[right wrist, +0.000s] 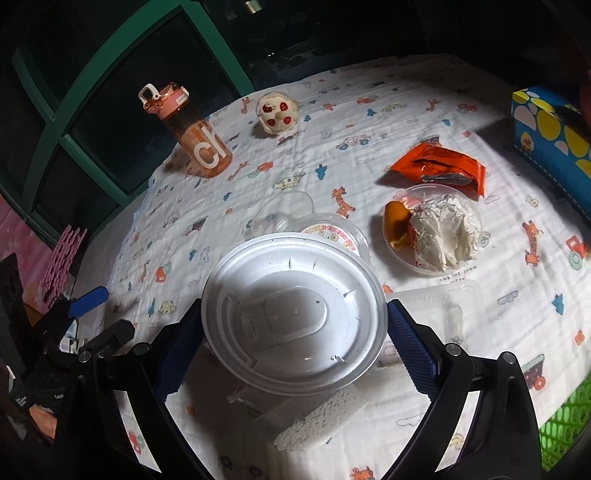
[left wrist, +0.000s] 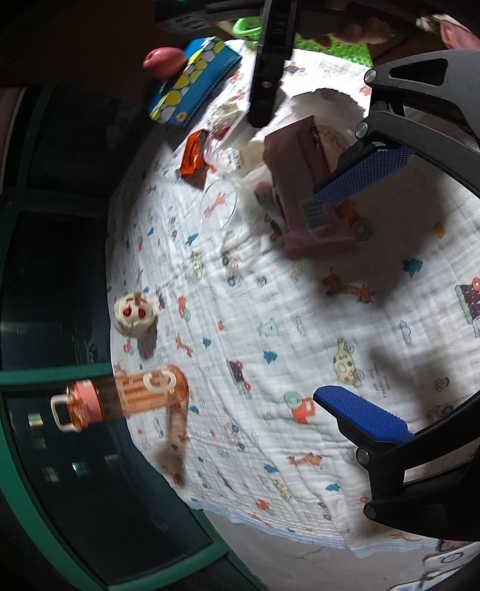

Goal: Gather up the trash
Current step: 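Grasp the white plastic lid with the right tool while the left tool approaches the pink wrapper, then carry the lid toward the green basket while the left tool grasps the pink wrapper, then open the right tool over the basket while the left tool drops the pink wrapper in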

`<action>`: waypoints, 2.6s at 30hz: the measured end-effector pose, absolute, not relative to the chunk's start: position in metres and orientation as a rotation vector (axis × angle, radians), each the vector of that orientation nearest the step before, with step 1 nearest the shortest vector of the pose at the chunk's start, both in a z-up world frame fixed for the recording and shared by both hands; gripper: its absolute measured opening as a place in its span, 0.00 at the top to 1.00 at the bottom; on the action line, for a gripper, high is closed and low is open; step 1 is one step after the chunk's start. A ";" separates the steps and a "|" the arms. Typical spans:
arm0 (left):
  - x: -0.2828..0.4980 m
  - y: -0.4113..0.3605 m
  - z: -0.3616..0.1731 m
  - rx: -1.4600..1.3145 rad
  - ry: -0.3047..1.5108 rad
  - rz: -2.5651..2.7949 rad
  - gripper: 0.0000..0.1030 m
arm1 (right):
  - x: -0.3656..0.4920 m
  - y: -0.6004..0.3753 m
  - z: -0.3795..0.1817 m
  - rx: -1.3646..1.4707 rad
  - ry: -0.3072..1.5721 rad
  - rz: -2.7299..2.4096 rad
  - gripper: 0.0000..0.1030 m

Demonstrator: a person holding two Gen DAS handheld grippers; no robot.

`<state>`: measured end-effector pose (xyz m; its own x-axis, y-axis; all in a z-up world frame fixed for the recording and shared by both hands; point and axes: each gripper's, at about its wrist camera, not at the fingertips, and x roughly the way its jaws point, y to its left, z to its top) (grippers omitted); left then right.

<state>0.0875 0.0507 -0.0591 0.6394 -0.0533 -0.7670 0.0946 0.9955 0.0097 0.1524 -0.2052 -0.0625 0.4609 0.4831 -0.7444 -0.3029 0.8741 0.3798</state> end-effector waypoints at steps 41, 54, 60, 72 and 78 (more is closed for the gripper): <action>0.128 -0.013 -0.095 0.173 0.907 -0.652 0.75 | 0.063 -0.340 -0.013 0.332 0.836 0.163 0.09; 0.106 -0.014 -0.027 0.118 0.816 -0.637 0.92 | 0.029 -0.403 -0.007 0.329 0.779 0.008 0.09; 0.103 -0.035 0.001 0.121 0.770 -0.660 0.94 | 0.018 -0.440 -0.012 0.345 0.771 -0.076 0.09; 0.107 -0.104 0.041 0.095 0.733 -0.808 0.94 | 0.001 -0.497 -0.034 0.339 0.823 -0.249 0.09; 0.105 -0.160 0.055 0.103 0.713 -0.915 0.94 | -0.005 -0.511 -0.040 0.344 0.840 -0.271 0.08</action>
<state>0.1048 -0.1603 0.0546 0.3995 -0.6889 -0.6048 0.7547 0.6217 -0.2097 -0.0051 -0.5108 -0.0399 0.6387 -0.0979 -0.7632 0.3660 0.9111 0.1895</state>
